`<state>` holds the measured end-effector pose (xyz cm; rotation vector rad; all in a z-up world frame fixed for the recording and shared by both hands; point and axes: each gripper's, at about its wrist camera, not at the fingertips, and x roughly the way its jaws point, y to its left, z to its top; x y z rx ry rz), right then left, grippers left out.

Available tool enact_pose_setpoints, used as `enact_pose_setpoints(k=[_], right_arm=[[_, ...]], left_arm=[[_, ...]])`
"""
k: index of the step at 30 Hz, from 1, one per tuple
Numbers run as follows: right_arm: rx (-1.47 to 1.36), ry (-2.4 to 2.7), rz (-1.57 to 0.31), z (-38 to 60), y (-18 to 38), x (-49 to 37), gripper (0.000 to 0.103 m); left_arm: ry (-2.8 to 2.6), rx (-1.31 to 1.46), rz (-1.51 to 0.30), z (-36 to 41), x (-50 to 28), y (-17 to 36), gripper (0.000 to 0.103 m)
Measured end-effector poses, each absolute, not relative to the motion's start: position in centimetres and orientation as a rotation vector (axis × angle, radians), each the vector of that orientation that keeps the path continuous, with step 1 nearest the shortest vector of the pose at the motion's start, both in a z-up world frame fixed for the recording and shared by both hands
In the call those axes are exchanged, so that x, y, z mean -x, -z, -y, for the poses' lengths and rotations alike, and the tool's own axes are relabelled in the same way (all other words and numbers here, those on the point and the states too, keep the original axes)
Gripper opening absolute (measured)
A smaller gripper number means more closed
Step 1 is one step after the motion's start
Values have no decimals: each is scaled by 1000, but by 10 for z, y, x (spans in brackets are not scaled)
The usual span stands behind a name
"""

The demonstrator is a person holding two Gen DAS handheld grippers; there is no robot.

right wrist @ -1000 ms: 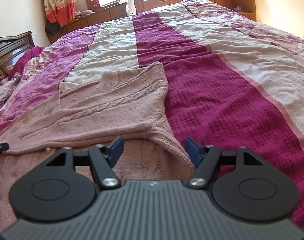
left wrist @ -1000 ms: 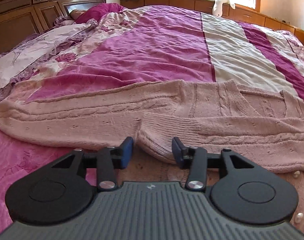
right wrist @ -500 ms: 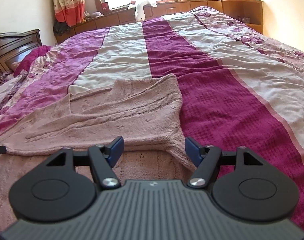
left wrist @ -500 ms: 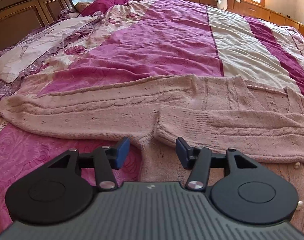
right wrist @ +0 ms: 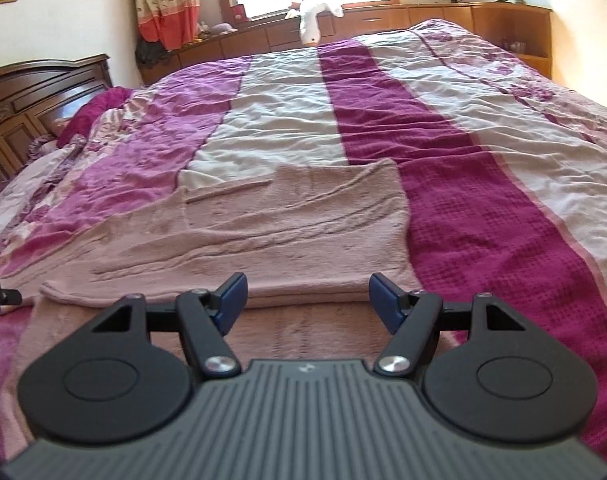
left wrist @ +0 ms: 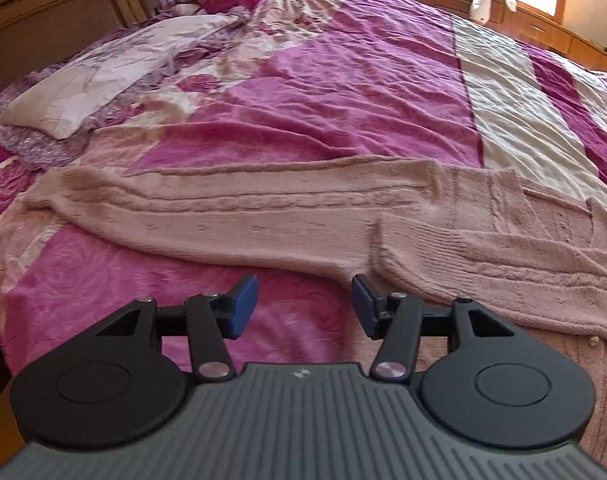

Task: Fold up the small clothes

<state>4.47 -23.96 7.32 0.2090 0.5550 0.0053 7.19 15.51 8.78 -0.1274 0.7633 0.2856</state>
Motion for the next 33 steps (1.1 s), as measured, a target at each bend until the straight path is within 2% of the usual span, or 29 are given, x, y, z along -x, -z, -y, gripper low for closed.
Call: enact_pose_setpoints(k=[12, 27, 33], right_arm=[[-186, -74, -612, 208, -68, -46, 69], [-197, -62, -692, 193, -41, -53, 69], [-169, -54, -698, 189, -33, -55, 69]], left_arm=[[-411, 176, -751, -230, -58, -96, 61], [-533, 481, -741, -330, -92, -44, 61], [-533, 490, -702, -340, -106, -37, 61]])
